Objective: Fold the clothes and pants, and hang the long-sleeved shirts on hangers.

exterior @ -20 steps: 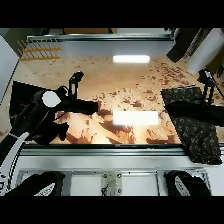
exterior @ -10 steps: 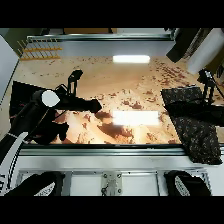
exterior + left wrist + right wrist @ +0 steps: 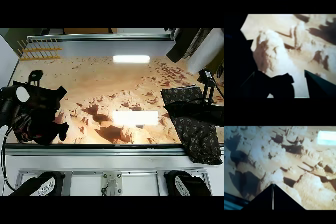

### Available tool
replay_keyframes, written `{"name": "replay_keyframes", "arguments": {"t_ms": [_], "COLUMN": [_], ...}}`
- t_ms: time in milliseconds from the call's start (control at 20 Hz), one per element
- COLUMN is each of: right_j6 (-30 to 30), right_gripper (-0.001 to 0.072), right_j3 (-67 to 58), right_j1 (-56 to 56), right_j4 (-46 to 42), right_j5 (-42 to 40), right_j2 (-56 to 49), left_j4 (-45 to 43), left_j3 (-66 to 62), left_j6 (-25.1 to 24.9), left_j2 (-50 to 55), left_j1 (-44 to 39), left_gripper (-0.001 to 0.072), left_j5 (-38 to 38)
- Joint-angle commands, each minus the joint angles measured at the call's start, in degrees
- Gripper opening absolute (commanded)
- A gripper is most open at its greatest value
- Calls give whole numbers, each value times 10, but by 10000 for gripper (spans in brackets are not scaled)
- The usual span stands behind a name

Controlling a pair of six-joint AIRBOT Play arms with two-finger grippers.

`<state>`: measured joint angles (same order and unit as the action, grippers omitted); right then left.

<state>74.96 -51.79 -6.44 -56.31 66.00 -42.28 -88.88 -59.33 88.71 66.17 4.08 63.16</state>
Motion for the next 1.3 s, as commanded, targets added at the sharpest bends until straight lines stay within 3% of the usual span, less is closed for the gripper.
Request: {"name": "replay_keyframes", "arguments": {"t_ms": [0,300,350,400,450,500,650,750,950,1100,1250], "right_j6": [0,0,0,0,0,0,0,0,0,0,0], "right_gripper": [25,25,24,24,24,24,24,25,25,25,24], "right_j3": [0,0,0,0,0,0,0,0,0,0,0], "right_j1": [0,0,0,0,0,0,0,0,0,0,0], "right_j4": [0,0,0,0,0,0,0,0,0,18,46], "right_j5": [0,0,0,0,0,0,0,0,0,0,-1], "right_j2": [0,0,0,0,0,0,0,0,0,0,0], "left_j4": [-30,-31,-31,-29,-26,-26,-24,-24,-24,-26,-29], "left_j3": [78,123,123,122,114,98,15,-52,-152,-192,-184], "left_j6": [13,14,16,16,16,15,15,5,-84,-194,-204], "left_j2": [23,118,123,122,118,107,55,24,12,40,67], "left_j1": [78,82,82,82,79,73,13,-70,-308,-478,-542], "left_gripper": [684,682,509,251,38,7,7,7,7,7,7], "left_j5": [-51,-68,-68,-67,-62,-54,-46,-66,-83,1,106]}}
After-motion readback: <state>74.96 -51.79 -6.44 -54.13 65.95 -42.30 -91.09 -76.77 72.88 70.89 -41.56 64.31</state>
